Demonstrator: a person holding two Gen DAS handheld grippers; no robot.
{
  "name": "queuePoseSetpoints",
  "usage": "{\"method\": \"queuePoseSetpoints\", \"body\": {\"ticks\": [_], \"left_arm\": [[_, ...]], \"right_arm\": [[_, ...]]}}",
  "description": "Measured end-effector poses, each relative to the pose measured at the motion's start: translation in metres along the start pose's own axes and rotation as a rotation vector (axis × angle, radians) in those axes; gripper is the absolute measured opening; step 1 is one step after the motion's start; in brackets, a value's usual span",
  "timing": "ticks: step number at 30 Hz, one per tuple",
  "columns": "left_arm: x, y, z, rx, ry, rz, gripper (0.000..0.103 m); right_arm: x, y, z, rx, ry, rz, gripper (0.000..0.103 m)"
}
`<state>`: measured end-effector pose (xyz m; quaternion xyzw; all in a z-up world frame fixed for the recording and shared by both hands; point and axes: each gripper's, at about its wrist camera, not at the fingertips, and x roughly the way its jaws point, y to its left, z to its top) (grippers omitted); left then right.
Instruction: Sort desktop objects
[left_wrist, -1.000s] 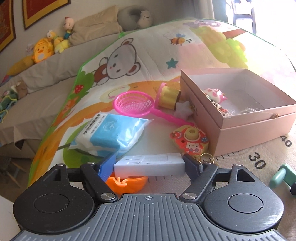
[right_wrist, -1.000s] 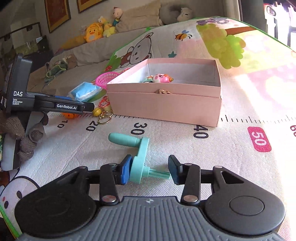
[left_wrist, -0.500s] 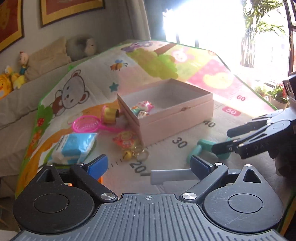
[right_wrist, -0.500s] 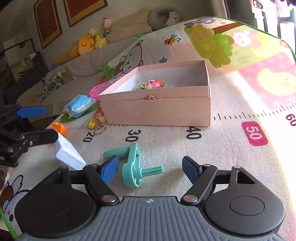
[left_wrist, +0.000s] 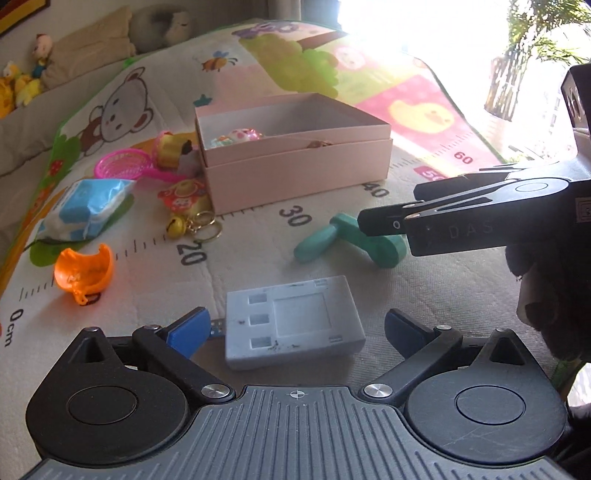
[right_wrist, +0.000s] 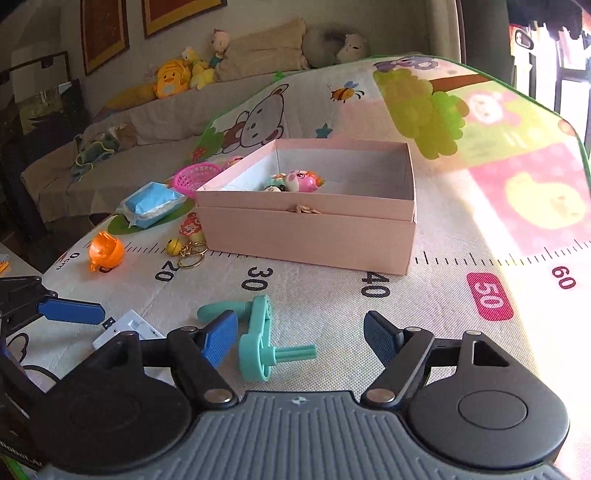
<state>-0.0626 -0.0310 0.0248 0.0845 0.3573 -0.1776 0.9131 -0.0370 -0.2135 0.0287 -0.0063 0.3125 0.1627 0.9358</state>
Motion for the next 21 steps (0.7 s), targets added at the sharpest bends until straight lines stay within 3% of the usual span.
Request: {"method": "queuePoseSetpoints", "body": {"ticks": [6, 9, 13, 17, 19, 21], "left_arm": [[0.003, -0.006, -0.006, 0.093, -0.023, 0.130, 0.103], [-0.005, 0.011, -0.010, 0.057, -0.011, 0.167, 0.103], [-0.011, 0.025, -0.011, -0.039, 0.043, 0.029, 0.103], [0.000, 0.022, -0.007, -0.041, 0.038, 0.062, 0.101], [0.002, 0.024, -0.004, -0.058, 0.036, 0.040, 0.087], [0.000, 0.022, -0.003, -0.043, 0.025, 0.044, 0.085]], "right_arm": [[-0.011, 0.002, 0.005, -0.027, -0.024, -0.017, 0.077], [-0.011, 0.004, 0.001, -0.036, -0.009, -0.011, 0.077], [-0.006, 0.007, -0.002, -0.044, 0.013, 0.004, 0.077], [0.000, 0.010, -0.002, -0.048, 0.035, 0.018, 0.077], [0.002, 0.014, -0.001, -0.063, 0.048, 0.035, 0.076], [0.009, 0.020, 0.000, -0.092, 0.072, 0.047, 0.065]]}}
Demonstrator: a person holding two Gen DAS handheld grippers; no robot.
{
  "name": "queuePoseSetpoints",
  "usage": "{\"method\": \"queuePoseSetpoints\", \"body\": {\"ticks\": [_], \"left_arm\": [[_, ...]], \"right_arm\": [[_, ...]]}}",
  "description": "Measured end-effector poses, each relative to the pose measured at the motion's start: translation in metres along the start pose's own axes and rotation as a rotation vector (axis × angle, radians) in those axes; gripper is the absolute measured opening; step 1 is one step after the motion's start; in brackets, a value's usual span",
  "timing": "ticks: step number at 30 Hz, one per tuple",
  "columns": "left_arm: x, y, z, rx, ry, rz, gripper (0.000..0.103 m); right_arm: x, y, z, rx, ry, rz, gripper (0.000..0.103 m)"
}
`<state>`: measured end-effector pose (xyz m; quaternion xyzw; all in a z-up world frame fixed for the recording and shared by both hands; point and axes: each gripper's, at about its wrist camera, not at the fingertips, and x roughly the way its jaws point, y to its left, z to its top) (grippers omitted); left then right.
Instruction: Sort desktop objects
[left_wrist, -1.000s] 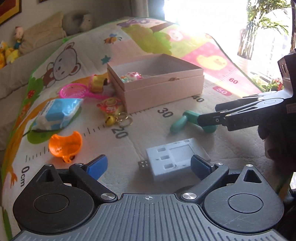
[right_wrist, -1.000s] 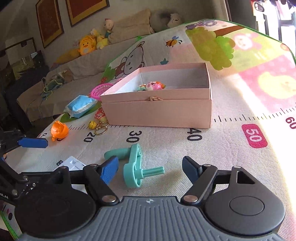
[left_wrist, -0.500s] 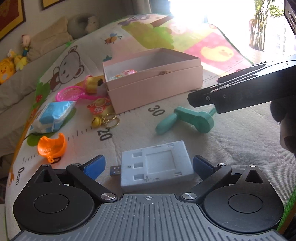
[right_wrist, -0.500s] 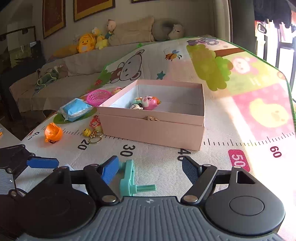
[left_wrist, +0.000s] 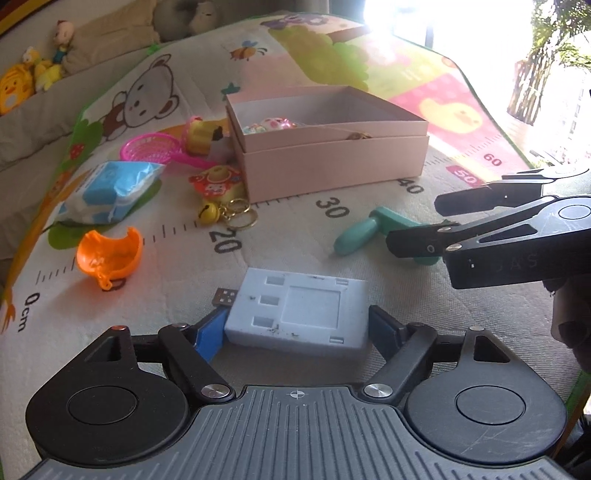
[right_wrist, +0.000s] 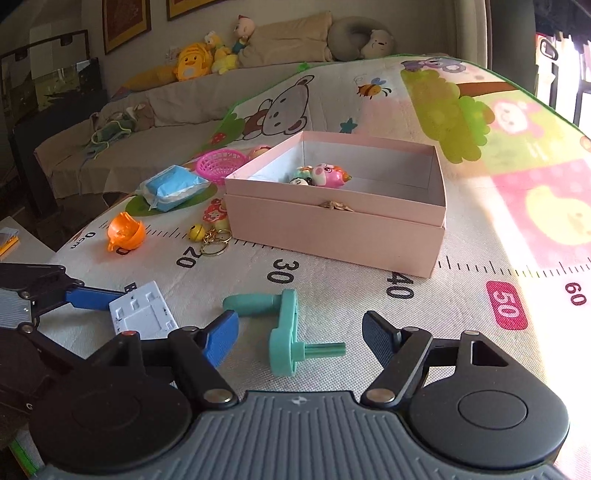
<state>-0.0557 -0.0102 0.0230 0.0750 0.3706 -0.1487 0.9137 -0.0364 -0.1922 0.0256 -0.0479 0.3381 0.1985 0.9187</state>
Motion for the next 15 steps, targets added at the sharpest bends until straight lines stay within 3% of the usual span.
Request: {"method": "queuePoseSetpoints", "body": {"ticks": [5, 6, 8, 11, 15], "left_arm": [[-0.007, -0.002, -0.005, 0.026, -0.016, 0.009, 0.085], [-0.010, -0.002, -0.006, 0.034, -0.024, 0.010, 0.085], [-0.018, -0.001, -0.005, 0.052, -0.049, 0.010, 0.085], [-0.034, -0.001, 0.001, 0.082, -0.102, 0.007, 0.085], [-0.057, -0.001, 0.026, 0.123, -0.211, 0.002, 0.085]], "right_arm": [[0.020, 0.011, 0.005, -0.062, 0.057, -0.023, 0.033], [0.019, 0.013, 0.006, -0.075, 0.071, -0.015, 0.018], [0.010, 0.015, 0.007, -0.099, 0.079, 0.008, 0.012], [-0.018, 0.013, 0.010, -0.124, 0.059, 0.029, 0.011], [-0.075, 0.000, 0.035, -0.112, -0.063, 0.021, 0.000]]}}
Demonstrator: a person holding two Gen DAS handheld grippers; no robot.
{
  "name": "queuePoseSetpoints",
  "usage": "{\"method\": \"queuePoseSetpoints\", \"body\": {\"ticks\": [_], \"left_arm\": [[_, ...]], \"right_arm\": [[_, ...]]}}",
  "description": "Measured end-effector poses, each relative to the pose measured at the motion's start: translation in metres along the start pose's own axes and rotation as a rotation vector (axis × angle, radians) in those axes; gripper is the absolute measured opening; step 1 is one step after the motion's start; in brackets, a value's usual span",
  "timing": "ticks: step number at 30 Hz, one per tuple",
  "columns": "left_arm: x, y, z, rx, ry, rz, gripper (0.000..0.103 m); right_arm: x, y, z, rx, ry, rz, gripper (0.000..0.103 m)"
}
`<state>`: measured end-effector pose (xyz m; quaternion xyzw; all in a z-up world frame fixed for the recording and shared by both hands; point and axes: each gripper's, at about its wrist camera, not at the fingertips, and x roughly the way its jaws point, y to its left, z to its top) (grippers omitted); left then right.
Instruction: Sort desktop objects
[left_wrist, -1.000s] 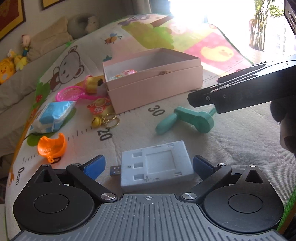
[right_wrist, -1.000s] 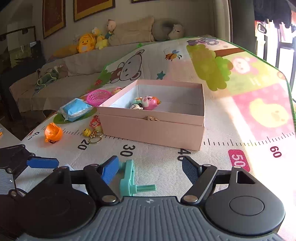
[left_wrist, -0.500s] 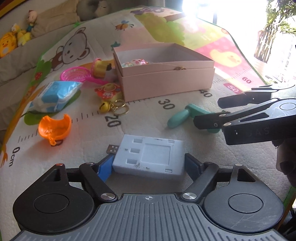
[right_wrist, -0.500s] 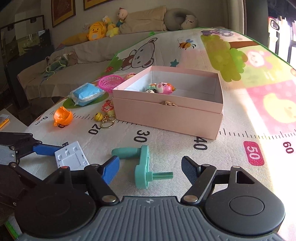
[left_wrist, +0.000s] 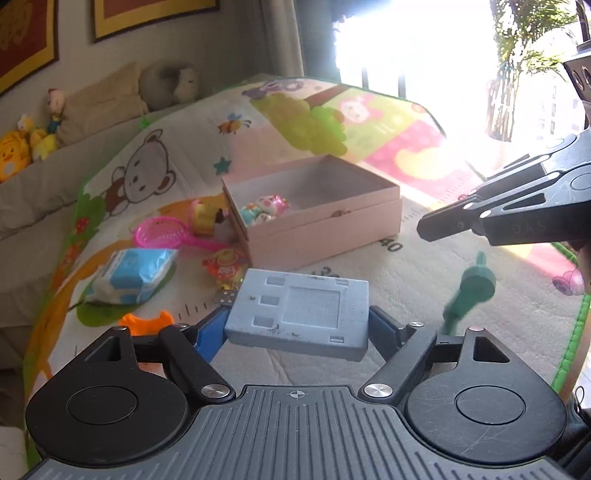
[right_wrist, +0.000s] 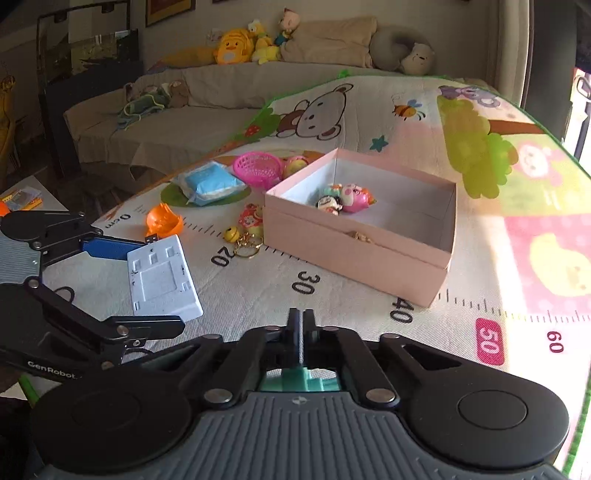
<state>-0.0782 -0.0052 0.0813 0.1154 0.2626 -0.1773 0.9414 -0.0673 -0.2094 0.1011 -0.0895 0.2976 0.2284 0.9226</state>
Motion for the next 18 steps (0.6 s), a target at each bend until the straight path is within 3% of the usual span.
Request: {"method": "queuePoseSetpoints", "body": {"ticks": [5, 7, 10, 11, 12, 14, 18], "left_arm": [[0.006, 0.005, 0.044, 0.038, -0.137, 0.045, 0.085], [0.016, 0.010, 0.049, 0.003, -0.120, 0.042, 0.085], [0.025, 0.011, 0.038, -0.029, -0.074, 0.009, 0.085], [0.028, 0.009, 0.031, -0.030, -0.049, -0.004, 0.085], [0.031, 0.006, 0.025, -0.033, -0.027, -0.014, 0.085], [0.037, -0.001, 0.007, -0.035, 0.033, -0.030, 0.085], [0.045, -0.011, -0.023, -0.009, 0.104, 0.002, 0.085]], "right_arm": [[-0.036, -0.024, 0.044, 0.003, -0.152, -0.076, 0.000], [-0.033, -0.035, 0.046, 0.030, -0.120, -0.065, 0.001], [-0.030, -0.034, 0.019, -0.003, -0.041, -0.059, 0.004], [-0.030, -0.032, 0.006, -0.011, -0.006, -0.052, 0.016], [-0.029, -0.030, -0.009, -0.008, 0.032, -0.052, 0.044], [-0.027, -0.024, -0.035, 0.020, 0.090, -0.081, 0.074], [-0.021, -0.012, -0.082, 0.104, 0.214, -0.128, 0.075]]}}
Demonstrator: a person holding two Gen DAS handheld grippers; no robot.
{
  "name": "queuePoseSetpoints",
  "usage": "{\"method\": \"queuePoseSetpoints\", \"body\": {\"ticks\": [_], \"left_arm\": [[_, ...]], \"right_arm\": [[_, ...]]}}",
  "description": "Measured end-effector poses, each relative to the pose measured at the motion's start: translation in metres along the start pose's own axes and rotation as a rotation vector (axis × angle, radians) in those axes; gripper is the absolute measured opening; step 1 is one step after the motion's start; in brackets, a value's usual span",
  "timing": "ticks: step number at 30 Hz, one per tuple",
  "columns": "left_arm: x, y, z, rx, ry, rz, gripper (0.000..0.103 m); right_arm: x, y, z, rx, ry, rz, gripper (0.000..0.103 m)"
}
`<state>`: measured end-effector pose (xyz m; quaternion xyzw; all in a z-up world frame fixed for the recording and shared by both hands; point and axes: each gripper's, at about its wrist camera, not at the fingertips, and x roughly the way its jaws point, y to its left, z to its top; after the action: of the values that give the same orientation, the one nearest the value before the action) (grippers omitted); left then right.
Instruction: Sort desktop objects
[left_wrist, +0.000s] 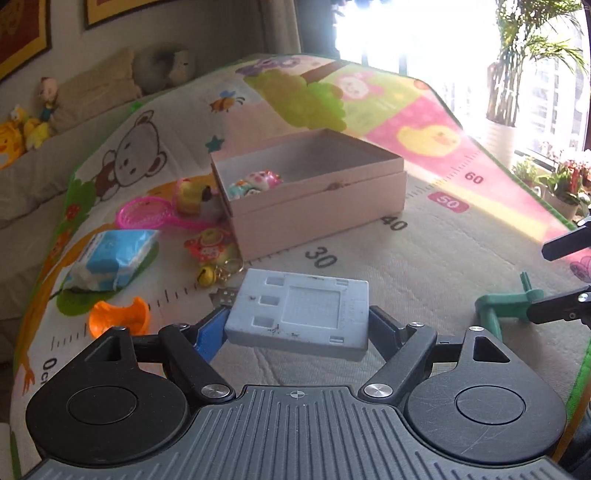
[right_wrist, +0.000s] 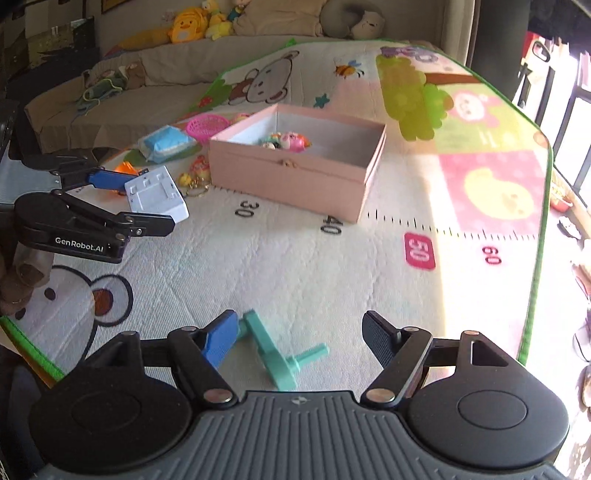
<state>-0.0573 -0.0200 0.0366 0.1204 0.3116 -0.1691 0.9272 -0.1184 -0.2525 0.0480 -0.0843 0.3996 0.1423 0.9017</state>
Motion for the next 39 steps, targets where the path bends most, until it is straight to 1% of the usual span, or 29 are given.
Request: {"method": "queuePoseSetpoints", "body": {"ticks": [2, 3, 5, 7, 8, 9, 10, 11, 13, 14, 15, 17, 20, 22, 24, 25, 27, 29, 32, 33, 34, 35, 36, 37, 38, 39], "left_arm": [[0.003, 0.001, -0.007, -0.013, 0.032, -0.004, 0.085], [0.004, 0.002, -0.009, -0.016, 0.039, -0.004, 0.085], [0.002, 0.004, -0.012, -0.020, 0.044, 0.000, 0.085], [0.001, 0.005, -0.013, -0.032, 0.045, 0.000, 0.085], [0.001, 0.005, -0.014, -0.040, 0.047, 0.000, 0.085], [0.002, 0.005, -0.014, -0.049, 0.052, 0.000, 0.085], [0.003, 0.005, -0.014, -0.055, 0.056, 0.000, 0.084], [0.003, 0.006, -0.015, -0.060, 0.058, 0.001, 0.084], [0.003, 0.005, -0.016, -0.065, 0.060, 0.001, 0.084], [0.003, 0.006, -0.016, -0.068, 0.061, 0.000, 0.084], [0.003, 0.006, -0.017, -0.069, 0.063, -0.001, 0.084], [0.004, 0.006, -0.017, -0.068, 0.067, -0.001, 0.084], [0.004, 0.005, -0.018, -0.068, 0.068, -0.005, 0.084], [0.004, 0.006, -0.019, -0.076, 0.069, -0.006, 0.085], [0.004, 0.006, -0.019, -0.086, 0.069, -0.007, 0.085], [0.004, 0.006, -0.020, -0.090, 0.069, -0.008, 0.085], [0.004, 0.007, -0.020, -0.095, 0.070, -0.009, 0.086], [0.004, 0.008, -0.020, -0.099, 0.071, -0.012, 0.087], [0.004, 0.008, -0.021, -0.100, 0.072, -0.015, 0.088], [0.004, 0.008, -0.021, -0.099, 0.072, -0.017, 0.089], [0.003, 0.008, -0.021, -0.098, 0.073, -0.017, 0.090], [0.003, 0.007, -0.021, -0.097, 0.073, -0.017, 0.090], [0.003, 0.007, -0.021, -0.096, 0.072, -0.017, 0.090], [0.003, 0.007, -0.021, -0.097, 0.072, -0.019, 0.091], [0.004, 0.006, -0.021, -0.099, 0.072, -0.020, 0.091], [0.004, 0.006, -0.021, -0.100, 0.071, -0.020, 0.091]], "right_arm": [[-0.001, 0.004, -0.011, -0.013, -0.001, -0.003, 0.075], [-0.001, 0.005, -0.014, -0.031, -0.008, -0.009, 0.073], [0.002, 0.005, -0.014, -0.093, -0.018, -0.063, 0.071], [0.010, 0.005, -0.011, -0.174, -0.038, -0.156, 0.067], [0.015, 0.005, -0.010, -0.213, -0.064, -0.226, 0.064], [0.023, 0.005, -0.006, -0.236, -0.089, -0.291, 0.064], [0.028, 0.002, -0.001, -0.227, -0.107, -0.320, 0.064], [0.030, -0.004, 0.006, -0.177, -0.121, -0.300, 0.064], [0.026, -0.018, 0.015, -0.032, -0.133, -0.169, 0.065], [0.024, -0.023, 0.017, 0.023, -0.139, -0.094, 0.071], [0.022, -0.025, 0.016, 0.057, -0.149, -0.021, 0.078], [0.024, -0.024, 0.014, 0.046, -0.155, 0.032, 0.081], [0.030, -0.016, 0.010, -0.017, -0.122, 0.065, 0.081], [0.033, -0.010, 0.006, -0.066, -0.105, 0.056, 0.081], [0.035, -0.007, 0.005, -0.074, -0.098, 0.043, 0.081], [0.035, -0.007, 0.005, -0.058, -0.094, 0.052, 0.081], [0.035, -0.007, 0.006, -0.033, -0.098, 0.081, 0.070], [0.035, -0.002, 0.009, -0.019, -0.099, 0.109, 0.068], [0.033, 0.002, 0.015, 0.031, -0.096, 0.248, 0.066], [0.030, 0.004, 0.018, 0.035, -0.118, 0.267, 0.066], [0.028, 0.007, 0.021, 0.022, -0.144, 0.251, 0.066], [0.027, 0.010, 0.023, -0.007, -0.162, 0.206, 0.071], [0.028, 0.013, 0.025, -0.034, -0.169, 0.163, 0.079], [0.032, 0.014, 0.026, -0.053, -0.166, 0.118, 0.081], [0.037, 0.013, 0.028, -0.046, -0.148, 0.107, 0.081], [0.043, 0.011, 0.029, -0.027, -0.126, 0.114, 0.080]]}}
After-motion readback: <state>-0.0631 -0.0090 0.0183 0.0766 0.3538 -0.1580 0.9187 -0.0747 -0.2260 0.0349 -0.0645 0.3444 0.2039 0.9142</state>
